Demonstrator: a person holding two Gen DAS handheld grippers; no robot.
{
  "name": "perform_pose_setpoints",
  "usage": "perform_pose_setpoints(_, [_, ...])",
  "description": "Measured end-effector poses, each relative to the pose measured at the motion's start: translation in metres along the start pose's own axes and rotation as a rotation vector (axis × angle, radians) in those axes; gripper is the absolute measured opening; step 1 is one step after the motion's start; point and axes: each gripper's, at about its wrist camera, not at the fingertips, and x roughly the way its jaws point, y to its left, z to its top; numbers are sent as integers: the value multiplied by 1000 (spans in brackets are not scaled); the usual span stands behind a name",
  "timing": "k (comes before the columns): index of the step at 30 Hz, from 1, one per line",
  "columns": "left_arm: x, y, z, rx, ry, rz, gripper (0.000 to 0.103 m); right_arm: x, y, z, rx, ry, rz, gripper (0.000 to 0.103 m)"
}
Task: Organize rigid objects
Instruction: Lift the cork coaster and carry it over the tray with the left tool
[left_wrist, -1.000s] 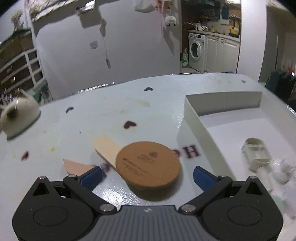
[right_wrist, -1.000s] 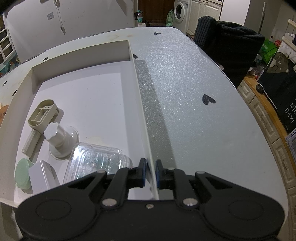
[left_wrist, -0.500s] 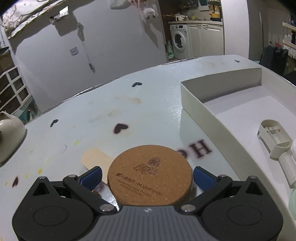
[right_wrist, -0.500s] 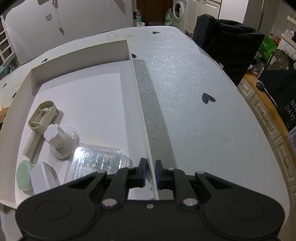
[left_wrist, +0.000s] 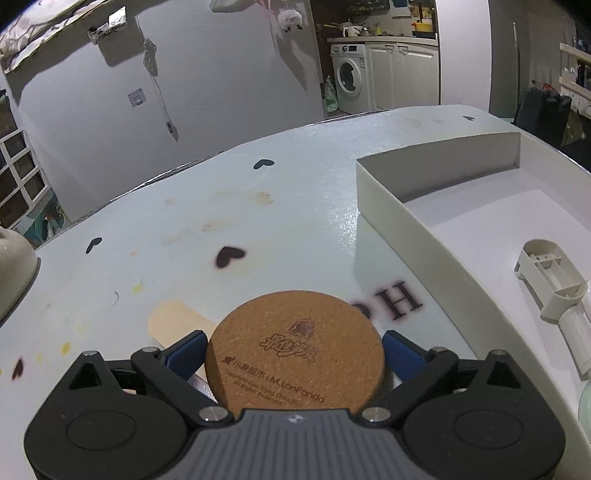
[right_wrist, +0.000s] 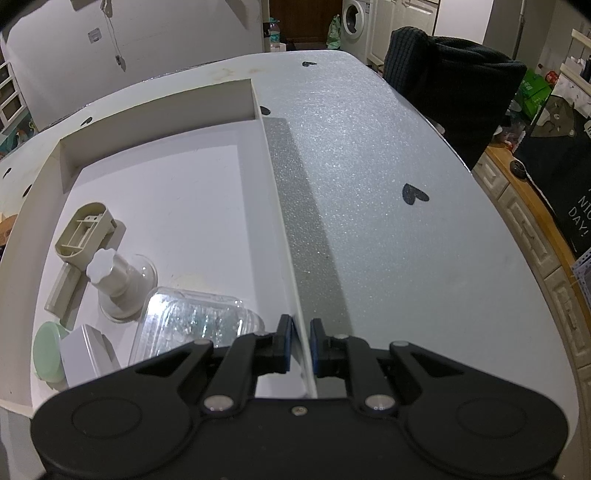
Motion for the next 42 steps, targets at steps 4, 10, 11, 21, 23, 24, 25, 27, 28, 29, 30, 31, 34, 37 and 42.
perform_pose_setpoints(4, [-3,2,-1,-28,5,-1,99,0,0,0,0,0,1,12])
perform_pose_setpoints(10, [-17,10,2,-141,6,-48,99,0,0,0,2,-1,2,12])
perform_pose_setpoints(11, [-20,10,5,-157,-1,-57,99,0,0,0,2,-2,2,12])
perform_pose_setpoints(21, [-47,-9,54,-219,-114,-173,99,0,-2,0,8,1,5,12])
perform_pose_setpoints(23, [-50,-19,63,-212,-129,-204,99,0,-2,0,9,-1,6,12])
perform_pose_setpoints(24, [-51,-25,69,-207,-134,-222,99,0,-2,0,11,-2,7,11])
perform_pose_setpoints(25, [-51,-32,74,-202,-138,-243,99,0,-2,-1,12,-4,8,11])
perform_pose_setpoints(27, [-51,-46,83,-194,-140,-283,99,-1,-3,-2,12,-8,10,10])
perform_pose_setpoints(28, [-51,-52,87,-189,-140,-299,99,-1,-4,-2,13,-9,12,10])
perform_pose_setpoints(29, [-50,-61,91,-182,-140,-319,99,-1,-4,-2,14,-9,15,10])
perform_pose_setpoints(30, [-50,-68,95,-177,-139,-334,99,-1,-4,-2,13,-8,16,10])
perform_pose_setpoints(31, [-49,-76,98,-171,-136,-353,99,-1,-5,-2,13,-7,16,10])
perform_pose_setpoints(34, [-45,-99,107,-151,-122,-405,99,-1,-5,-1,18,-7,19,9])
perform_pose_setpoints(37, [-41,-121,112,-103,-106,-443,99,-1,-6,-1,30,-1,19,9])
perform_pose_setpoints(42, [-30,-156,113,-25,-67,-488,99,-1,-3,2,28,11,4,10])
